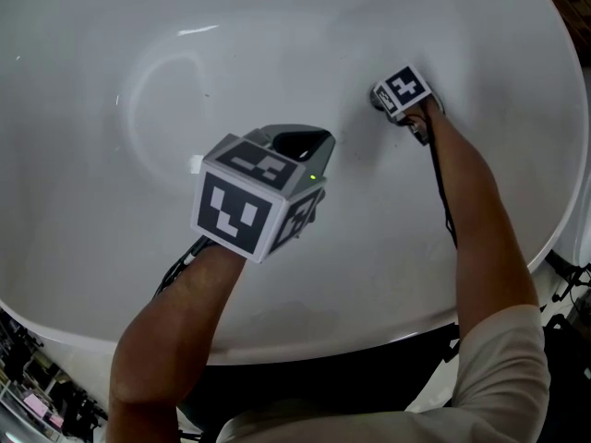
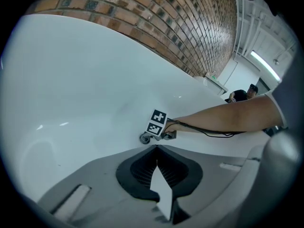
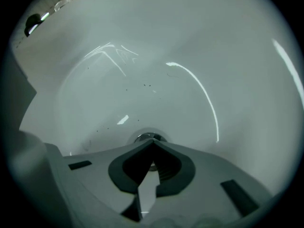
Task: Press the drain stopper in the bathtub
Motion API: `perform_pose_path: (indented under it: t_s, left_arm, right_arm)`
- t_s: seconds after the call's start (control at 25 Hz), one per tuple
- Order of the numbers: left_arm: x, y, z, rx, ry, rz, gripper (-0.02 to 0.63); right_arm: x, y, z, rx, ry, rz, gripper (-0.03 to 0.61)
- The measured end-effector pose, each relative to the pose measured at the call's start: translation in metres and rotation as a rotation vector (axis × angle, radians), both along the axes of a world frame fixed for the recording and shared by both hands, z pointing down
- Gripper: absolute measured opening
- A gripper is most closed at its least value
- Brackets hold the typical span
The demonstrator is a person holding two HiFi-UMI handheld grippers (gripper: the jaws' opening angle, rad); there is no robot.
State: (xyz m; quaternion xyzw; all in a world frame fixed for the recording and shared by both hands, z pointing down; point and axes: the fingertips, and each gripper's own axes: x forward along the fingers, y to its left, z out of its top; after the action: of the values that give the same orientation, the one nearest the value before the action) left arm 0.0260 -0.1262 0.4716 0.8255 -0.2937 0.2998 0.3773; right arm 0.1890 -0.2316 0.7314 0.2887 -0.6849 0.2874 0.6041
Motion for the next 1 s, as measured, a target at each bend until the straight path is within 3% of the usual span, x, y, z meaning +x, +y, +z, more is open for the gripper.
perform_pose_path:
  t_s: [0.32,0.6,1.0]
  left_arm:
    - [0.0028,-0.0020,-0.0032,0.002,0.015,-0.008,0.006]
    - [0.0032,-0.0014,-0.0033,0.001,0.019,-0.005,0.006]
    - [0.0009,-0.0016,0.0004,-0.004,0.020,-0.007,0.006]
  right_arm:
    - [0.0039,-0.0004,0.0032,-0.046,-0.049,0.112,0.011]
    - [0.0013,0.0066,0.0030,-0.083,-0.049,0.109,0.011]
    - [0.0009,0.0042,0.0033,-0.062,-0.033,0.093,0.015]
